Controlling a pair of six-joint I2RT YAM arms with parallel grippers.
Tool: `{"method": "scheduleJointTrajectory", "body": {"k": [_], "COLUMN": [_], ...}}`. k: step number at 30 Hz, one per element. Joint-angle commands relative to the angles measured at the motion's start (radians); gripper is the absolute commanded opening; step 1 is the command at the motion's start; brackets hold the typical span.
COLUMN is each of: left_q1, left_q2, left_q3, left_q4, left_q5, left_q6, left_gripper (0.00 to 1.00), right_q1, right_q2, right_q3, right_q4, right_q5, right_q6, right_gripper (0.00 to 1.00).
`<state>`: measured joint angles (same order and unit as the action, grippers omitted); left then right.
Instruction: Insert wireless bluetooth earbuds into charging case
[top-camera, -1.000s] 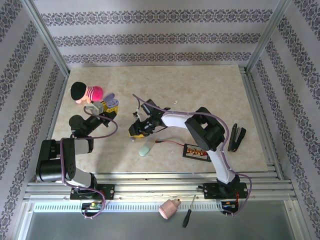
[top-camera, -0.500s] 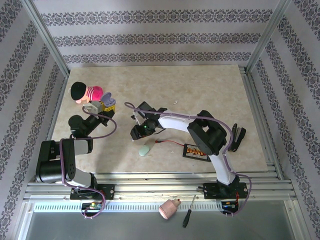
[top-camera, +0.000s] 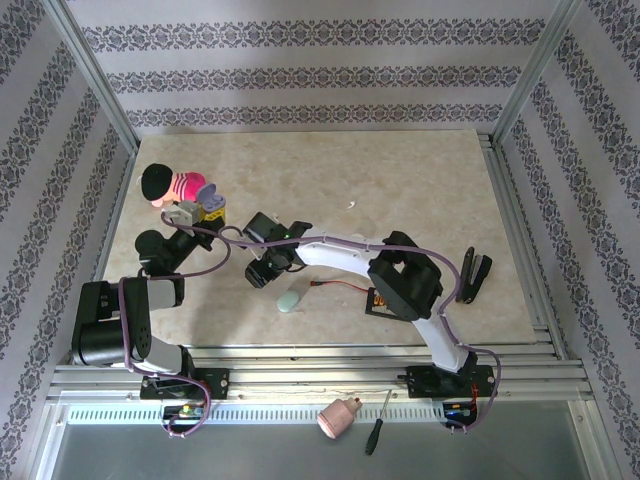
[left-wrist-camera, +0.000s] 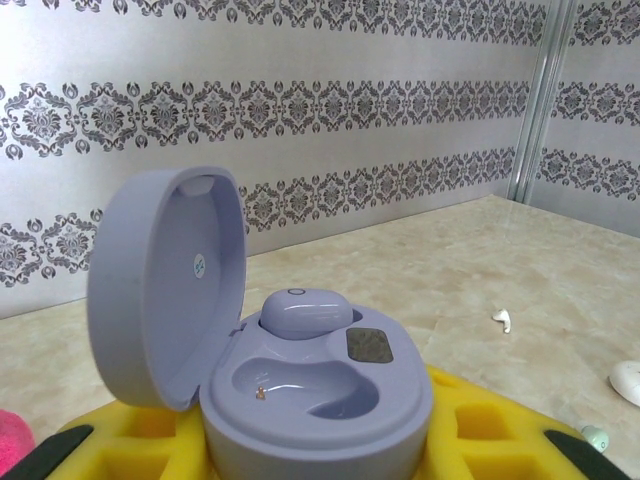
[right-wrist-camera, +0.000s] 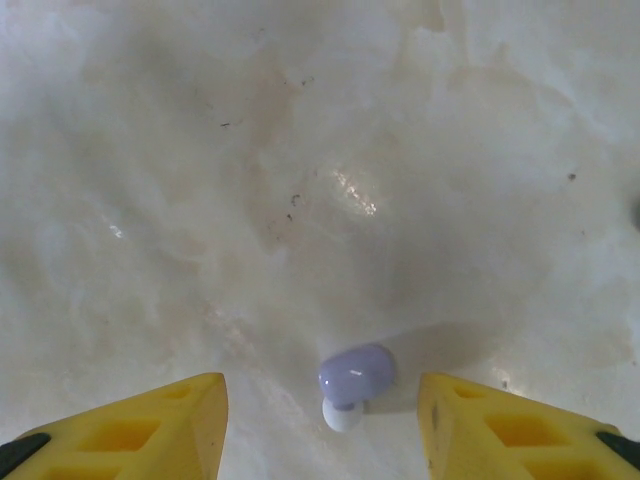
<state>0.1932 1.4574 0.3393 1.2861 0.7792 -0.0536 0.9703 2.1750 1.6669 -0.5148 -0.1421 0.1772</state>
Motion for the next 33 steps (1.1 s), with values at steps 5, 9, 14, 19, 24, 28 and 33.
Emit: {"method": "scheduleJointTrajectory", "body": {"k": [5, 9, 14, 19, 24, 28, 33], "left_q1": [0.020, 0.020, 0.020, 0.020, 0.020, 0.020, 0.020], "left_q2": [-0.019, -0.019, -0.016, -0.015, -0.014, -0.006, 0.002], "left_q3": [-0.010, -0.010, -0.011, -0.012, -0.011, -0.011, -0.011], "left_q4": [0.004, 0.006, 0.006, 0.007, 0.007, 0.019, 0.029], "left_q5": [-0.010, -0.009, -0.009, -0.006, -0.004, 0.003, 0.008], "left_q6": [0.008, 0.005, 0.004, 0.004, 0.006, 0.000, -0.004], "left_gripper": [0.26, 0.25, 0.26, 0.26, 0.26, 0.25, 0.26], "right_q1": [0.020, 0.022, 0.021, 0.021, 0.004, -0.026, -0.065], "right_q2": [0.070, 0.078, 0.076, 0.065, 0.041, -0.004, -0.056], "right_q3": [0.064, 0.064, 0.063, 0.058, 0.038, -0.014, -0.084], "right_q4": [-0.094, -0.100, -0.103, -0.103, -0.099, -0.084, -0.078], "right_q5": [0.094, 0.099, 0.112, 0.122, 0.117, 0.107, 0.113], "right_q6": [-0.073, -0.073, -0.070, -0.067, -0.057, -0.043, -0.040], "right_gripper": [0.49, 0.44, 0.36, 0.32, 0.27, 0.25, 0.24]}}
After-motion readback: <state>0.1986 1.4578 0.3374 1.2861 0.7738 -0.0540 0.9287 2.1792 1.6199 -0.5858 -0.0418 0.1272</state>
